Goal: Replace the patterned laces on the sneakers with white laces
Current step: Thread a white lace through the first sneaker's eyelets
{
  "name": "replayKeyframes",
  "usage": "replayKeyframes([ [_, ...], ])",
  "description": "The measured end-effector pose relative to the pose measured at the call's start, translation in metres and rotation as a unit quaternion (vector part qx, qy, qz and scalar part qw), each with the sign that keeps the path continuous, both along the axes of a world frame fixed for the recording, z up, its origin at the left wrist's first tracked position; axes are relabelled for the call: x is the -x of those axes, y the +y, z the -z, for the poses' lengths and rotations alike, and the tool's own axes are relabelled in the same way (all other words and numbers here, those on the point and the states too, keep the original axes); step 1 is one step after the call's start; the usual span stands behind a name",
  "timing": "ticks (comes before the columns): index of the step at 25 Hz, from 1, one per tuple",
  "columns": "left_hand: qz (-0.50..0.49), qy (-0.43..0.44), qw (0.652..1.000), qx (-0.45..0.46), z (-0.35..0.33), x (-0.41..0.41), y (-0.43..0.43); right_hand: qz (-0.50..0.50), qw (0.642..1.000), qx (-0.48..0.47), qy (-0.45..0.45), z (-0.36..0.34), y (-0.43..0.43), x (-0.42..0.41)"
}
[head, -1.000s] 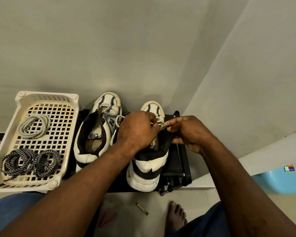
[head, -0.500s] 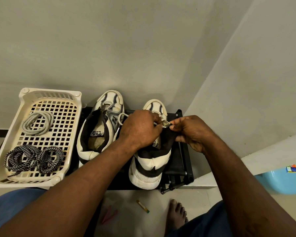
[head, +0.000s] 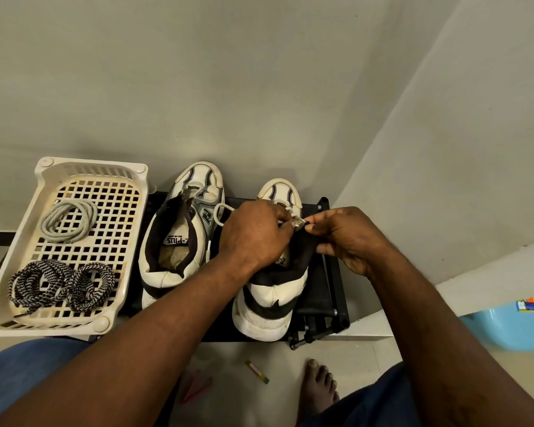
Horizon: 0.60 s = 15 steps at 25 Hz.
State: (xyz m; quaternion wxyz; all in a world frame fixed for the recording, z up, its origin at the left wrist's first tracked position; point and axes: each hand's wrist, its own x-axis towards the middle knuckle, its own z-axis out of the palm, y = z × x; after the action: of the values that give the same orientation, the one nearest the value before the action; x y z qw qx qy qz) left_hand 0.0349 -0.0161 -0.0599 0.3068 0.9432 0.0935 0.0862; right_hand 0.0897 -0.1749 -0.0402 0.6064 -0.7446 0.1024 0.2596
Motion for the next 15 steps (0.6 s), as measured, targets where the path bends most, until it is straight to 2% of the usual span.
replayKeyframes([
  [5, 0.009, -0.011, 0.999, -0.038, 0.0, 0.002, -0.001, 0.012, 0.998, -0.065, 0.016, 0.0, -0.001, 0.0],
  [8, 0.012, -0.011, 0.997, -0.074, 0.002, 0.001, -0.002, -0.019, 0.999, -0.04, -0.005, 0.001, -0.001, 0.002],
  [12, 0.038, -0.005, 0.993, -0.112, 0.002, 0.0, -0.001, -0.074, 0.992, 0.061, -0.082, 0.006, 0.006, 0.009],
  [13, 0.046, -0.003, 0.991, -0.128, 0.002, 0.0, 0.0, -0.087, 0.977, 0.132, -0.144, 0.008, 0.009, 0.008],
  [15, 0.062, 0.003, 0.985, -0.164, 0.002, 0.001, 0.001, -0.069, 0.924, 0.255, -0.277, 0.008, 0.01, 0.004],
])
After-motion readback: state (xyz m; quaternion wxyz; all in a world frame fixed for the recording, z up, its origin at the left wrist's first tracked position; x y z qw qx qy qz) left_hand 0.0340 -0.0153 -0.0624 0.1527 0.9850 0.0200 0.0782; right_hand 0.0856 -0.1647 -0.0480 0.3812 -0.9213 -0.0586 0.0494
